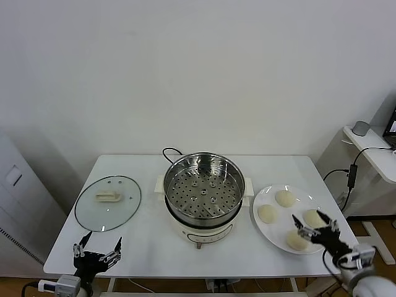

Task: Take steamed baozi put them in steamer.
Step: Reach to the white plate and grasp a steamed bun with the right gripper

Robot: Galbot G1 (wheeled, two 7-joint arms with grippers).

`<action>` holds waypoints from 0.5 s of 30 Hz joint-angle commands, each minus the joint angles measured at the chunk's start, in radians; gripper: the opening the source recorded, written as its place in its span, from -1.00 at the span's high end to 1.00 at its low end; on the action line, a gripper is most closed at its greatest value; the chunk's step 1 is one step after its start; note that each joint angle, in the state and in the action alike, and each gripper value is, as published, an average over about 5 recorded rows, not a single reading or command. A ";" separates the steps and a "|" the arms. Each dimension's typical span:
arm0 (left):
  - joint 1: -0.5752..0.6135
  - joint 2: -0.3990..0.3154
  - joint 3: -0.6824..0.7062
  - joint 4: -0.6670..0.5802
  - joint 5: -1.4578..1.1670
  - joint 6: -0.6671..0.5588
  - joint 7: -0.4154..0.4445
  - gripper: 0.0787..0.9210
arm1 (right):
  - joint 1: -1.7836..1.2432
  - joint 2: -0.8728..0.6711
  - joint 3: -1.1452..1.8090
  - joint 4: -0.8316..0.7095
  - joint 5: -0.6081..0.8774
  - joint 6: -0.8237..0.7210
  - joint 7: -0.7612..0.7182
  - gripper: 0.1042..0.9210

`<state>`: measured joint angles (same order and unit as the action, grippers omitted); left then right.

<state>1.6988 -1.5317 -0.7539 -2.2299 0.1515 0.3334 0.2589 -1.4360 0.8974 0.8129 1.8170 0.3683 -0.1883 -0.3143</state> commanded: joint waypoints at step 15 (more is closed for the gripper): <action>0.010 -0.035 0.000 -0.023 0.019 -0.018 -0.010 -0.77 | 1.125 -0.380 -0.734 -0.455 -0.843 0.132 -0.932 -0.76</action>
<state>1.7089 -1.5620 -0.7540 -2.2518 0.1671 0.3174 0.2486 -0.7005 0.6278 0.3734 1.5115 -0.2295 -0.1024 -0.9625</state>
